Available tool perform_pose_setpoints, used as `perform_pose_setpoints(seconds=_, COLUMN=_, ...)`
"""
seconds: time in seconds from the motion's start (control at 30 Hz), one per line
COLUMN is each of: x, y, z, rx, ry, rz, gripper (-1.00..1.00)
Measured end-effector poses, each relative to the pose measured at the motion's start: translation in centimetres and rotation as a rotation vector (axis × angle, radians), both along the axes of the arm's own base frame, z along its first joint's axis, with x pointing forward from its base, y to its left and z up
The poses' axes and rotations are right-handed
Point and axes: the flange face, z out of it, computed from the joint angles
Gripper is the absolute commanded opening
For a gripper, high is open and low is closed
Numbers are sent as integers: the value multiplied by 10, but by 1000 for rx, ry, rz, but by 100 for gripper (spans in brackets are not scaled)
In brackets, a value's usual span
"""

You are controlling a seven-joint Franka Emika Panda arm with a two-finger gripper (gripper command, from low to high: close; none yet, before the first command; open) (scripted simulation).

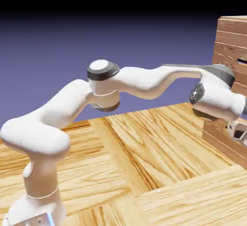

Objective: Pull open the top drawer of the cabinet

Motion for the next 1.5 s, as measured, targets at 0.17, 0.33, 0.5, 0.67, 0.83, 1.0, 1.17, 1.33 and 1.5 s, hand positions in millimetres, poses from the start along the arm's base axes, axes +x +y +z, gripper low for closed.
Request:
perform_pose_setpoints(seconds=0.17, x=51, y=105, z=32, rx=-55, ry=-141, rz=208, gripper=0)
perform_pose_setpoints(seconds=0.33, x=86, y=221, z=39, rx=-81, ry=-220, rz=436, gripper=0)
perform_pose_setpoints(seconds=0.5, x=110, y=221, z=39, rx=-80, ry=-219, rz=435, gripper=0)
perform_pose_setpoints(seconds=0.67, x=136, y=221, z=39, rx=-81, ry=-220, rz=436, gripper=-100)
perform_pose_setpoints(seconds=0.83, x=120, y=221, z=39, rx=-81, ry=-221, rz=436, gripper=-100)
perform_pose_setpoints(seconds=1.0, x=91, y=221, z=39, rx=-81, ry=-222, rz=436, gripper=-100)
perform_pose_setpoints(seconds=1.17, x=56, y=221, z=39, rx=-81, ry=-222, rz=436, gripper=-100)
perform_pose_setpoints(seconds=1.33, x=16, y=221, z=39, rx=-81, ry=-223, rz=436, gripper=-100)
perform_pose_setpoints(seconds=1.5, x=-29, y=221, z=39, rx=-81, ry=-223, rz=436, gripper=-100)
